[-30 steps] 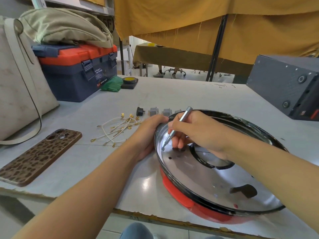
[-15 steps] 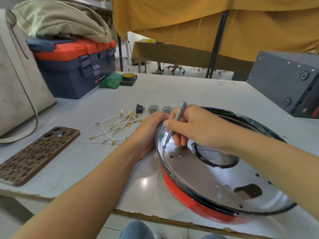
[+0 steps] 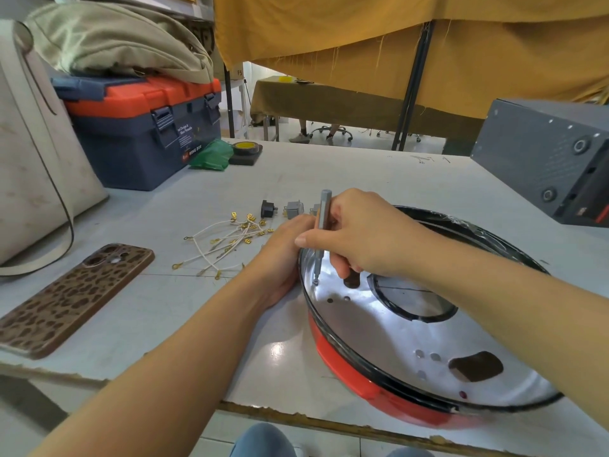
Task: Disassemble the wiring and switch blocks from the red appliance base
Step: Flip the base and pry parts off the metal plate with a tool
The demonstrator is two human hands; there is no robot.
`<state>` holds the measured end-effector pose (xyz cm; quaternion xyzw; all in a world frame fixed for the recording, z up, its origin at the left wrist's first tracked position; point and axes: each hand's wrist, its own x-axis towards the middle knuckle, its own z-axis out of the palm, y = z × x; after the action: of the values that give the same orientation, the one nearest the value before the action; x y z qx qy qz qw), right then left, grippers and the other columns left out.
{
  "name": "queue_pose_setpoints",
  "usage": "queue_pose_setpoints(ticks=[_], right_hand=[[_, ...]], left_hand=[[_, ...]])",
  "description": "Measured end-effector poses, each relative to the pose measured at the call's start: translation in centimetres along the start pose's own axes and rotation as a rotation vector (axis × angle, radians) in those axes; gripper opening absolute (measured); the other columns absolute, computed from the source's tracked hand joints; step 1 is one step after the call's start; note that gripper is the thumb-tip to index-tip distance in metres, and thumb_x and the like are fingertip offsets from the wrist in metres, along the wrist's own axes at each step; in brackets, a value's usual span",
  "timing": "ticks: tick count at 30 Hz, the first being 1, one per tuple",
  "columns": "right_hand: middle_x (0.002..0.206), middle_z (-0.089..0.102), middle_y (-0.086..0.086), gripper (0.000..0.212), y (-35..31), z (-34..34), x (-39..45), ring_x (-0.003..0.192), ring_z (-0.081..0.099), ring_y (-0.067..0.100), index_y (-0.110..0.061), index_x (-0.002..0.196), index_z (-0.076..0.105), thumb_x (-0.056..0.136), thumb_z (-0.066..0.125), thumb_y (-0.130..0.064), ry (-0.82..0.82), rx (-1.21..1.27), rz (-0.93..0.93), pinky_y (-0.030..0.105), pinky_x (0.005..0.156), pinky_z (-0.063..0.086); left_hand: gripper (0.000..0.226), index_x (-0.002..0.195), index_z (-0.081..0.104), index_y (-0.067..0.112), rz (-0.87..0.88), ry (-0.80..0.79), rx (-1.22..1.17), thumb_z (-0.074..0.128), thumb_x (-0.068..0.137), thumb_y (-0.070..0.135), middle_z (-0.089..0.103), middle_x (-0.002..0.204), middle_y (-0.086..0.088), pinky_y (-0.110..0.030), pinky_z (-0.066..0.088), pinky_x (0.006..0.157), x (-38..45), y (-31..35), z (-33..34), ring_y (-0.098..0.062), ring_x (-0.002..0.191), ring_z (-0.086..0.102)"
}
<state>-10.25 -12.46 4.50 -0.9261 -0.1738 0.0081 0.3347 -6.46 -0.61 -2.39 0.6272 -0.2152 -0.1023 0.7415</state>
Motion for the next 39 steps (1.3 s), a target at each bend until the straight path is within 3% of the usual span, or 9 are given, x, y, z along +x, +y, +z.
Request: queue_pose_setpoints(ticks=[4, 7, 10, 15, 22, 30, 34, 39], right_hand=[[0.045, 0.062, 0.001, 0.028, 0.2, -0.2, 0.0, 0.033, 0.048, 0.007, -0.008, 0.071, 0.058, 0.095, 0.057, -0.022, -0.102, 0.119, 0.057, 0.015, 0.038, 0.038], [0.053, 0.066, 0.007, 0.028, 0.3, 0.0, 0.1, 0.037, 0.05, 0.015, 0.002, 0.079, 0.06, 0.098, 0.053, -0.018, -0.14, 0.193, 0.068, 0.022, 0.04, 0.043], [0.053, 0.066, 0.006, 0.028, 0.3, 0.1, 0.1, 0.035, 0.05, 0.01, -0.005, 0.074, 0.056, 0.098, 0.052, -0.018, -0.134, 0.177, 0.043, 0.018, 0.038, 0.039], [0.059, 0.069, 0.01, 0.028, 0.6, 0.0, 0.1, 0.037, 0.051, 0.01, 0.004, 0.083, 0.06, 0.098, 0.052, -0.019, -0.155, 0.164, 0.022, 0.017, 0.039, 0.04], [0.056, 0.069, 0.003, 0.03, 0.8, -0.7, 0.3, 0.04, 0.055, 0.007, -0.014, 0.07, 0.057, 0.098, 0.052, -0.02, -0.243, 0.17, -0.036, 0.018, 0.045, 0.046], [0.058, 0.069, 0.002, 0.028, 1.2, -1.3, 0.7, 0.046, 0.058, 0.012, -0.008, 0.073, 0.058, 0.098, 0.052, -0.017, -0.345, 0.173, -0.076, 0.022, 0.05, 0.05], [0.06, 0.068, 0.004, 0.025, 1.1, -1.6, 0.8, 0.048, 0.058, 0.013, -0.005, 0.075, 0.058, 0.098, 0.052, -0.014, -0.385, 0.183, -0.09, 0.028, 0.054, 0.051], [0.069, 0.069, 0.012, 0.023, 0.9, -2.3, 0.6, 0.059, 0.06, 0.027, -0.009, 0.076, 0.058, 0.098, 0.051, -0.01, -0.432, 0.173, -0.115, 0.043, 0.067, 0.053]], left_hand=[[0.037, 0.073, 0.065, 0.009, -0.057, 0.049, -0.016, 0.036, 0.094, 0.016, 0.06, 0.058, -0.008, -0.026, 0.047, 0.053, 0.1, -0.1, -0.2, -0.016, 0.055, 0.058], [0.055, 0.058, 0.069, 0.018, -0.051, -0.001, -0.038, 0.03, 0.096, 0.014, 0.062, 0.05, -0.004, -0.018, 0.047, 0.045, -0.1, 0.2, 0.0, -0.012, 0.046, 0.06], [0.062, 0.053, 0.07, 0.019, -0.045, -0.053, -0.06, 0.026, 0.097, 0.013, 0.061, 0.046, -0.001, -0.015, 0.046, 0.043, -0.5, 0.6, 0.4, -0.01, 0.043, 0.061], [0.054, 0.057, 0.066, 0.019, -0.04, 0.002, -0.048, 0.03, 0.096, 0.014, 0.061, 0.047, -0.001, -0.018, 0.047, 0.045, -0.4, 0.5, 0.2, -0.011, 0.044, 0.061], [0.055, 0.058, 0.071, 0.022, -0.022, -0.041, -0.042, 0.032, 0.097, 0.019, 0.065, 0.052, -0.002, -0.017, 0.048, 0.047, -0.5, 0.8, 0.4, -0.011, 0.049, 0.064], [0.05, 0.063, 0.072, 0.02, -0.027, -0.006, -0.019, 0.035, 0.096, 0.017, 0.067, 0.057, -0.006, -0.019, 0.05, 0.05, -0.3, 0.5, 0.1, -0.015, 0.056, 0.067], [0.048, 0.065, 0.072, 0.019, -0.034, 0.007, -0.017, 0.035, 0.096, 0.018, 0.068, 0.061, -0.008, -0.021, 0.051, 0.053, -0.1, 0.4, 0.1, -0.018, 0.06, 0.068], [0.041, 0.07, 0.069, 0.011, -0.074, 0.016, -0.049, 0.039, 0.094, 0.022, 0.067, 0.061, -0.011, -0.022, 0.05, 0.05, 0.1, 0.3, 0.1, -0.019, 0.058, 0.066]])
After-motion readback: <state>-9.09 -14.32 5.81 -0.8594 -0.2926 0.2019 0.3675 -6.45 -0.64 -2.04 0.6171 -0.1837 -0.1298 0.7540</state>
